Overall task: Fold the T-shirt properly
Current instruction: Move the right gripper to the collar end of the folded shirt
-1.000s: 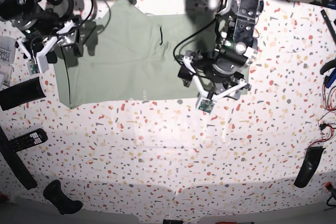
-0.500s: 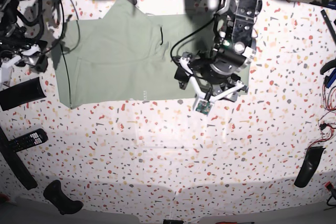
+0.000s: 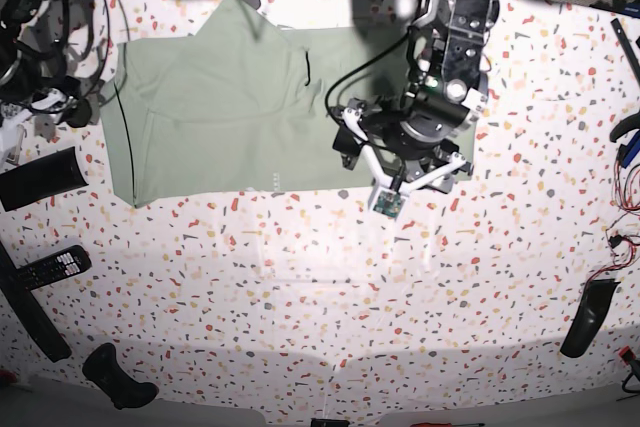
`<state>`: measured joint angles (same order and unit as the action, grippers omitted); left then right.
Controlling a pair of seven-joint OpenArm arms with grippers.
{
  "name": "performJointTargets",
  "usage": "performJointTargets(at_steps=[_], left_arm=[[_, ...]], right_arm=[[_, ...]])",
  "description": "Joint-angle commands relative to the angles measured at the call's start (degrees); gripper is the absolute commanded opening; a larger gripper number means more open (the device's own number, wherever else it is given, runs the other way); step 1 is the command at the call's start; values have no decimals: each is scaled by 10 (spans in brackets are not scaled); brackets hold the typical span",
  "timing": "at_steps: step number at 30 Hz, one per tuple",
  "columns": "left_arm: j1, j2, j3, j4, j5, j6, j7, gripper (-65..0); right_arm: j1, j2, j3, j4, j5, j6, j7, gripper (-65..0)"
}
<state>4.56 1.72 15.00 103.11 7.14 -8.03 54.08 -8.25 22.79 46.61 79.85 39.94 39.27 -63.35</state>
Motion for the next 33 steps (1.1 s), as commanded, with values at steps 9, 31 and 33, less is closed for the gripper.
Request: performJointTargets(at_steps=[9,31,33], left_arm=[[-8,3,1,12,-1,-1,-9,-202],[-8,3,1,12,0,-2,-9,-202],[-8,3,1,12,0,-2,-9,-202]], right_arm=[[6,18,2,-89,89,7,-13,-220],[5,18,-198,-90,129,7,-14,-220],[5,18,-215,-90,128,7,-14,-220]])
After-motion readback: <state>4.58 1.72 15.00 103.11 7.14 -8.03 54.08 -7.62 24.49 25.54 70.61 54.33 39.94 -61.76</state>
